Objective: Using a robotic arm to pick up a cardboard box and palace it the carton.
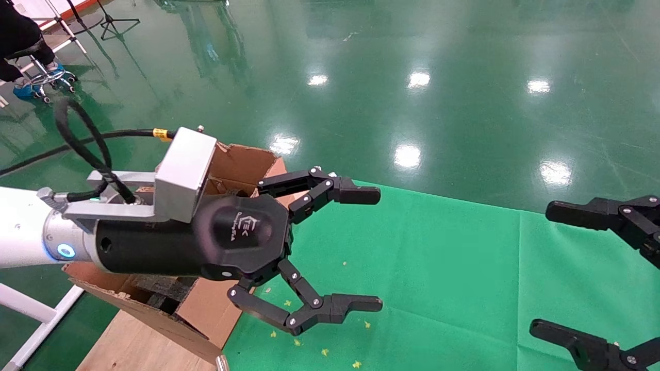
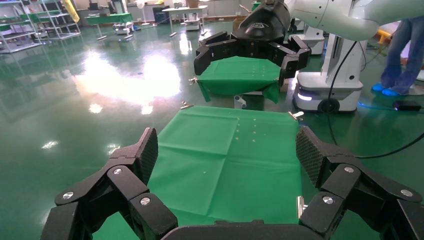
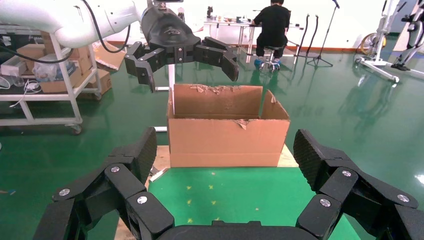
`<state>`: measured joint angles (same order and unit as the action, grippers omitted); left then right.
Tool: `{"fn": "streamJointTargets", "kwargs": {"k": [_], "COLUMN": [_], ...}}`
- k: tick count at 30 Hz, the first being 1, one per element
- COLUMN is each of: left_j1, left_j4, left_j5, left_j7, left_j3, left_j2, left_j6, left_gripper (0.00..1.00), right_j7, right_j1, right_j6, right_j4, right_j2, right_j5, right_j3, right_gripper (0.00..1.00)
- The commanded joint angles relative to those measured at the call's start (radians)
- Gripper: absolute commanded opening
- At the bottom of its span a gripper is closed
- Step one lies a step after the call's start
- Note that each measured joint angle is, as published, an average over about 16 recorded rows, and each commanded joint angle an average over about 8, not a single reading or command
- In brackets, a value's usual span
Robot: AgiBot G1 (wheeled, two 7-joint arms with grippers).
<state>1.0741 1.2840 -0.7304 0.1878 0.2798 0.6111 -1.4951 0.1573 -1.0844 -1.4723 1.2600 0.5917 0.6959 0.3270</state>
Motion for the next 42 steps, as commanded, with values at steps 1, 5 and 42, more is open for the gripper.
{"fn": "streamJointTargets", "kwargs": {"k": [1, 5, 42], "left_j1": [0.000, 0.000, 0.001], "left_j4": [0.000, 0.000, -0.001], "left_j5": [0.000, 0.000, -0.001], "left_j7": [0.000, 0.000, 0.000], "left_j3": [0.000, 0.000, 0.000], "left_j2": [0.000, 0.000, 0.000], "left_j6": [0.000, 0.000, 0.000], "left_gripper": [1.00, 1.00, 1.00], "right_j7": [0.000, 0.000, 0.000], "right_j1": [0.000, 0.000, 0.000], "right_j6": [0.000, 0.000, 0.000], "right_j4": [0.000, 0.000, 0.000], "right_j2": [0.000, 0.000, 0.000], "right_j5": [0.000, 0.000, 0.000], "right_j3": [0.000, 0.000, 0.000], "right_gripper": [1.00, 1.00, 1.00]}}
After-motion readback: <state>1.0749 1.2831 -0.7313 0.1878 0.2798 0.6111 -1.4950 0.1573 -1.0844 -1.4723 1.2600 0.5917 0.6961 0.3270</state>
